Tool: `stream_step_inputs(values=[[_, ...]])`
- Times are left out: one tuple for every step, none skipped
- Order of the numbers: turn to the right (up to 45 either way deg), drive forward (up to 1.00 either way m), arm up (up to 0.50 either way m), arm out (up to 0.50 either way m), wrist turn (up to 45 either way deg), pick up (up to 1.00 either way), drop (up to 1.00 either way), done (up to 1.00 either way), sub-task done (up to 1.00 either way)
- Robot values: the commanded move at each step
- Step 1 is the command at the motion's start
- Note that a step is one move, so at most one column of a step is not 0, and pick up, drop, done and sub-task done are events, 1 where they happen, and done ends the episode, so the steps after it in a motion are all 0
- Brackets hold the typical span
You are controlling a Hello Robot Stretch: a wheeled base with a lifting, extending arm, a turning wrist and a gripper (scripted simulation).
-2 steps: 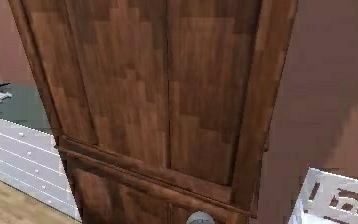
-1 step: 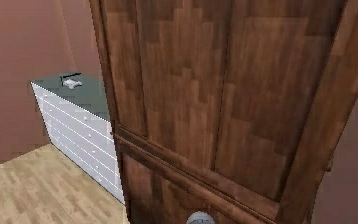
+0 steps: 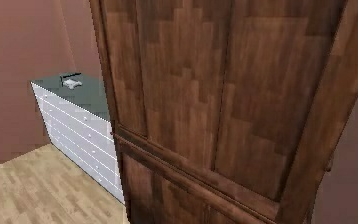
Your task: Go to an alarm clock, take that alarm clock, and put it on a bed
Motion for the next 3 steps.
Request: stream_step_inputs(values=[[0.0, 0.0, 0.0, 0.0, 45.0, 0.0, 0.0, 0.0, 0.0], [0.0, 0.0, 0.0, 0.0, 45.0, 0.0, 0.0, 0.0, 0.0], [0.0, 0.0, 0.0, 0.0, 39.0, 0.0, 0.0, 0.0, 0.0]])
